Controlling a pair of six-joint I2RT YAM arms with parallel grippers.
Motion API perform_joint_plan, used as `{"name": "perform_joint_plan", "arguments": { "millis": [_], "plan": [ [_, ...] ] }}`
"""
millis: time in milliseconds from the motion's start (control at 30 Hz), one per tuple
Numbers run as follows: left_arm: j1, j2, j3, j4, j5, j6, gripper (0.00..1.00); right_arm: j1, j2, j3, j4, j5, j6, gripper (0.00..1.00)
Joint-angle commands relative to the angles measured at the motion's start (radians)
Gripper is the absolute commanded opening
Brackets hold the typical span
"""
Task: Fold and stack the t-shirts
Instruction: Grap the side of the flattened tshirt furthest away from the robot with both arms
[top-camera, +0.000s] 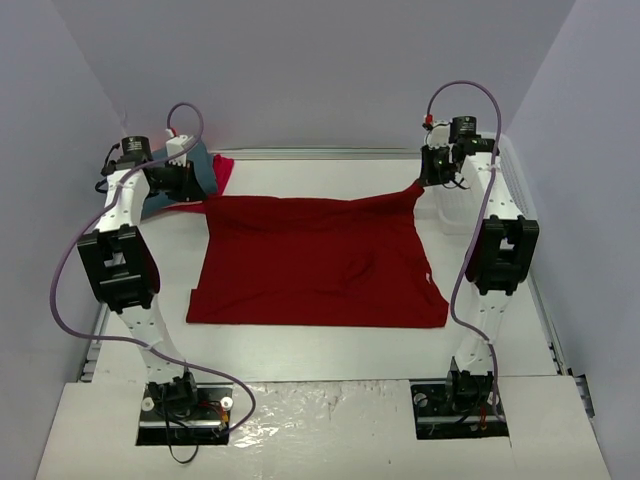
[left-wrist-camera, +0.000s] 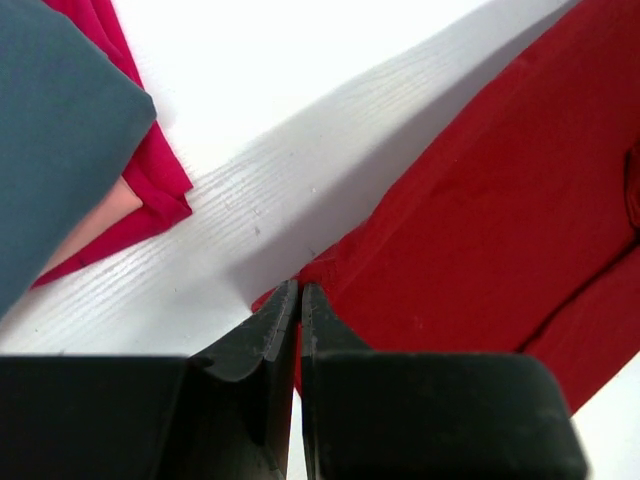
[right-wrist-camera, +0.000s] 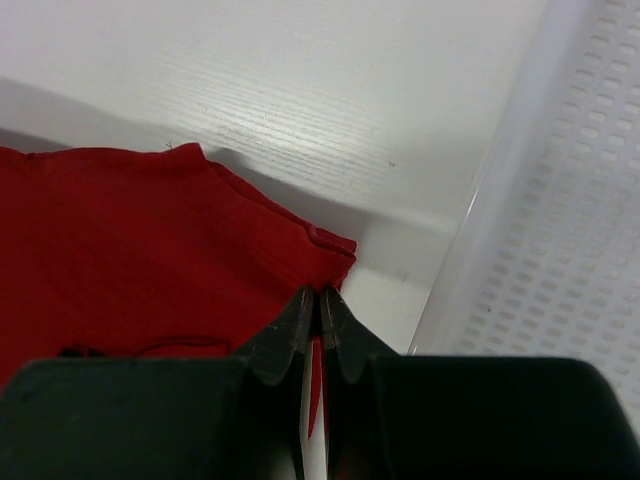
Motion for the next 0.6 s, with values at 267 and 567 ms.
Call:
{"name": "perform_joint_plan", "arguments": {
  "millis": [267,567],
  "plan": [
    [0.035,-0.15,-0.096,-0.044,0.038,0.106,0.02,-0.002,-0.229,-0.141,-0.068,-0.035,-0.028,0.0],
    [0.058,-0.213,-0.192,-0.086,0.055,0.175,0.02,-0.001,-0.371,-0.279,-0.107,-0.05,-0.053,0.0]
  ]
}}
